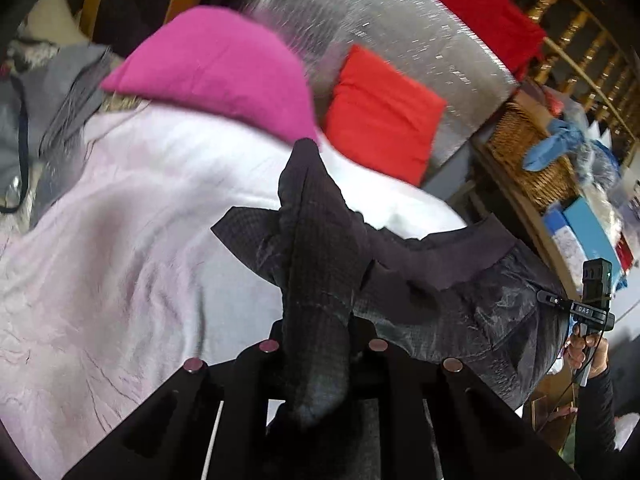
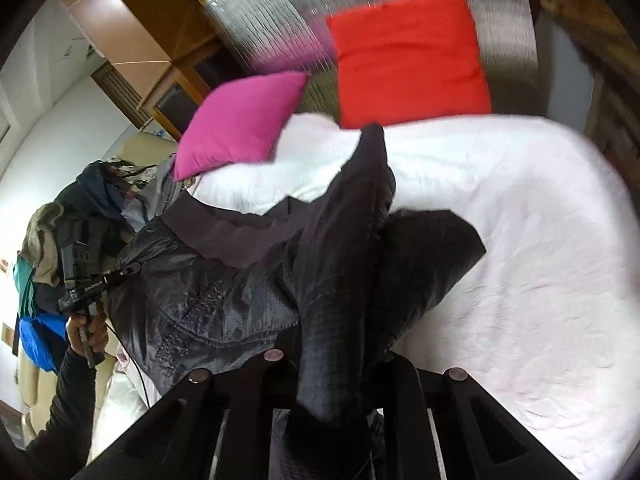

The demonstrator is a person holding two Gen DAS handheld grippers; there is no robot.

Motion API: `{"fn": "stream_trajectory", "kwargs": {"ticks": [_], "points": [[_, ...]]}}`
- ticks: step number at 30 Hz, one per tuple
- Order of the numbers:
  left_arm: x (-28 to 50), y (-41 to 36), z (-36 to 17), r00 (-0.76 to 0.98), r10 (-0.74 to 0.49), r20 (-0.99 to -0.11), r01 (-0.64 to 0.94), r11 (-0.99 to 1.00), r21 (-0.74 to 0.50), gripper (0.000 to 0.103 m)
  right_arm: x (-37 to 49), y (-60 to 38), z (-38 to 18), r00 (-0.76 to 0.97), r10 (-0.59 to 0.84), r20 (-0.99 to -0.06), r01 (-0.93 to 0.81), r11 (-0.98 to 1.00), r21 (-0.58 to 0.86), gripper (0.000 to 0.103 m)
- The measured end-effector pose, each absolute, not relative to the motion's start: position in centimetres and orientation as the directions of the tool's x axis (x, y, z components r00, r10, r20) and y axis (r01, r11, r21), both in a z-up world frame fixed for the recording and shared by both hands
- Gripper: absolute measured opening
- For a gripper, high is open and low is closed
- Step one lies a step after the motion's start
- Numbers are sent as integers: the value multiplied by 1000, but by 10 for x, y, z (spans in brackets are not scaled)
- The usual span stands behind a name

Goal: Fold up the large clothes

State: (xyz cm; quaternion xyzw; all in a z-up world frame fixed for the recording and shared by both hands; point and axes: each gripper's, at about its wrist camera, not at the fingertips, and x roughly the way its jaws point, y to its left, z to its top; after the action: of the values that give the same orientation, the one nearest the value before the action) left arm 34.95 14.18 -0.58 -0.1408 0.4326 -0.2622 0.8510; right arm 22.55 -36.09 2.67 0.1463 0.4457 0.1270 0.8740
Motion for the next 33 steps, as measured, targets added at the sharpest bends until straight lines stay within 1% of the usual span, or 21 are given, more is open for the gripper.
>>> {"fn": "stream_trajectory", "kwargs": {"ticks": [4, 8, 11, 12, 14, 15, 16, 17, 18, 19, 20, 21, 23, 24, 26, 28, 31, 32, 33], "points": [[322, 128, 2, 498, -593, -633, 366, 805, -467, 13, 184, -380, 37, 600, 333, -727, -73, 928, 364, 13], [297, 119, -16, 477, -618, -625, 378, 786, -489, 13, 152, -396, 16, 594, 317, -740, -41, 930, 366, 13], [279, 115, -47, 457, -632, -626, 363, 775, -518, 14, 138, -406, -24, 568, 332, -753, -18, 920, 392, 13], [273, 114, -65, 449, -621, -643, 340, 784, -520, 15, 133, -409, -47, 556, 344, -757, 0, 911, 413, 14], [264, 116, -98, 426, -586, -689, 287, 810, -512, 19, 122, -414, -87, 524, 328, -786, 60, 906, 419, 19], [259, 120, -118, 409, -557, -723, 242, 830, -502, 25, 117, -419, -102, 514, 317, -797, 98, 901, 422, 21], [255, 127, -136, 388, -542, -745, 198, 839, -507, 38, 110, -426, -116, 512, 322, -796, 139, 883, 447, 30], [252, 133, -145, 385, -546, -744, 174, 835, -522, 45, 101, -432, -122, 526, 306, -793, 175, 874, 453, 38], [246, 143, -150, 395, -539, -744, 139, 836, -531, 61, 95, -435, -123, 536, 279, -797, 199, 876, 440, 70], [241, 152, -148, 414, -521, -747, 112, 843, -526, 70, 89, -438, -121, 547, 254, -798, 221, 875, 431, 94], [239, 158, -144, 427, -509, -748, 103, 849, -519, 71, 82, -443, -115, 562, 251, -788, 231, 867, 441, 97], [235, 164, -137, 445, -491, -749, 97, 858, -505, 71, 78, -447, -108, 568, 241, -787, 239, 867, 438, 96], [230, 178, -117, 495, -439, -750, 82, 883, -462, 71, 70, -452, -88, 588, 172, -791, 269, 880, 391, 96], [226, 184, -104, 524, -413, -745, 80, 895, -439, 71, 63, -457, -73, 612, 147, -777, 276, 881, 384, 96], [217, 191, -80, 564, -403, -721, 109, 902, -418, 71, 53, -458, -49, 661, 164, -732, 255, 869, 425, 96], [204, 187, -59, 587, -420, -692, 174, 900, -399, 71, 46, -444, -29, 697, 281, -660, 148, 844, 515, 96], [180, 162, -44, 607, -424, -672, 257, 905, -339, 71, 49, -419, -35, 662, 477, -578, 17, 761, 649, 97], [174, 153, -47, 610, -420, -673, 263, 907, -328, 71, 53, -409, -46, 639, 522, -565, -9, 740, 673, 96], [171, 142, -52, 613, -395, -685, 253, 919, -303, 72, 57, -404, -53, 628, 531, -569, -12, 738, 675, 96]]}}
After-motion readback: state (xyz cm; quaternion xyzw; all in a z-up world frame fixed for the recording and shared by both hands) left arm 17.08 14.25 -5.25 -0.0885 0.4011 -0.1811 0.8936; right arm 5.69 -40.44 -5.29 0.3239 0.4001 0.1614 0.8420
